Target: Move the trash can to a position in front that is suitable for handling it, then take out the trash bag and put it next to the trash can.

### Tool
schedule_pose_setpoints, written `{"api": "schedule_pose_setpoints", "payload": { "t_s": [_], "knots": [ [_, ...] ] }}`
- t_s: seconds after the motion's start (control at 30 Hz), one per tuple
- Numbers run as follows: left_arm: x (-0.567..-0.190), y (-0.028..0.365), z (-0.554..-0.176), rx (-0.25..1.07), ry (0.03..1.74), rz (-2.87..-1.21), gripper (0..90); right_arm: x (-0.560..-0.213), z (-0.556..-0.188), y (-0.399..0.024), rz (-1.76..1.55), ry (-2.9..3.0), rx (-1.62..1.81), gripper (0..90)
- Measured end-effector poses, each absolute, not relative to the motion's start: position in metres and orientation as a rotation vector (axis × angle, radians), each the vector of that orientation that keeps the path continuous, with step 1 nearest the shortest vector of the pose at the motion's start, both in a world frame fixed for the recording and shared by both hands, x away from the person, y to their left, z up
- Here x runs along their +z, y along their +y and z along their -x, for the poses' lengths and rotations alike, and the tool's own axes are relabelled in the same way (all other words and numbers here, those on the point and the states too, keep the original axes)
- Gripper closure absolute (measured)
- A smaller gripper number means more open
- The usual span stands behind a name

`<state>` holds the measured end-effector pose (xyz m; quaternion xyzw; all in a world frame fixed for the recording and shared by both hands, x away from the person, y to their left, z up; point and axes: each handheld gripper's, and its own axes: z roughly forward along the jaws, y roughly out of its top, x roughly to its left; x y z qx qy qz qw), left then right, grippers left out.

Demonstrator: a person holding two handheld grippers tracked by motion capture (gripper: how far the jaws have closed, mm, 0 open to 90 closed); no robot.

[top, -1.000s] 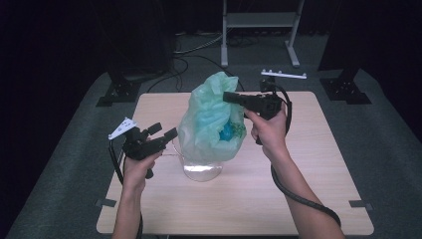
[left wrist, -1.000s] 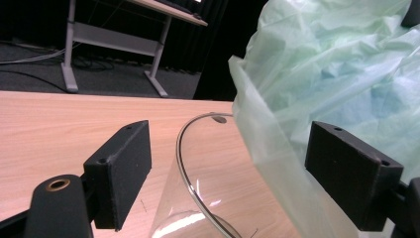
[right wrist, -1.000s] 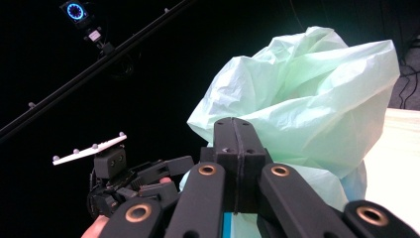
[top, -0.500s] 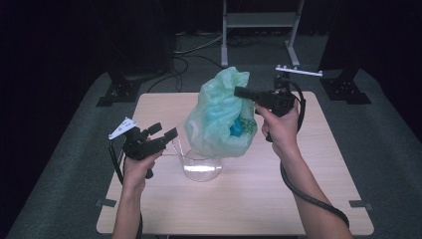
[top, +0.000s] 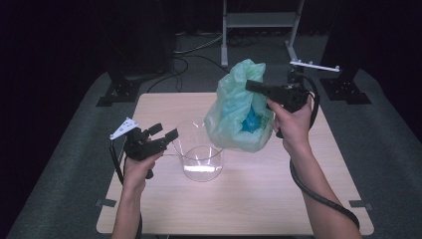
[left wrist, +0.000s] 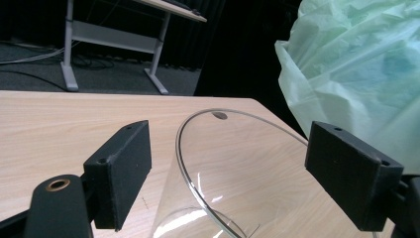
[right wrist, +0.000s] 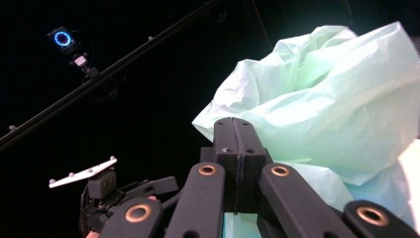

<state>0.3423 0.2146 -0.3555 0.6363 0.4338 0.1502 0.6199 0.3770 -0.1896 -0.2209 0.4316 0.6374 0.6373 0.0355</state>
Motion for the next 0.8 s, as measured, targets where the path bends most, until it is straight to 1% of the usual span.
{"api": "schedule_pose_setpoints", "payload": {
  "t_s": [0.3, 0.8],
  "knots": [
    [-0.357, 0.213, -0.344, 0.343, 1.002, -1.477, 17.0, -0.22, -0.376, -0.215, -1.365, 1.901, 1.938, 90.0],
    [-0.358, 0.204, -0.345, 0.336, 0.989, -1.503, 17.0, -0.23, -0.376, -0.234, -1.415, 1.873, 1.927, 90.0]
  ]
}}
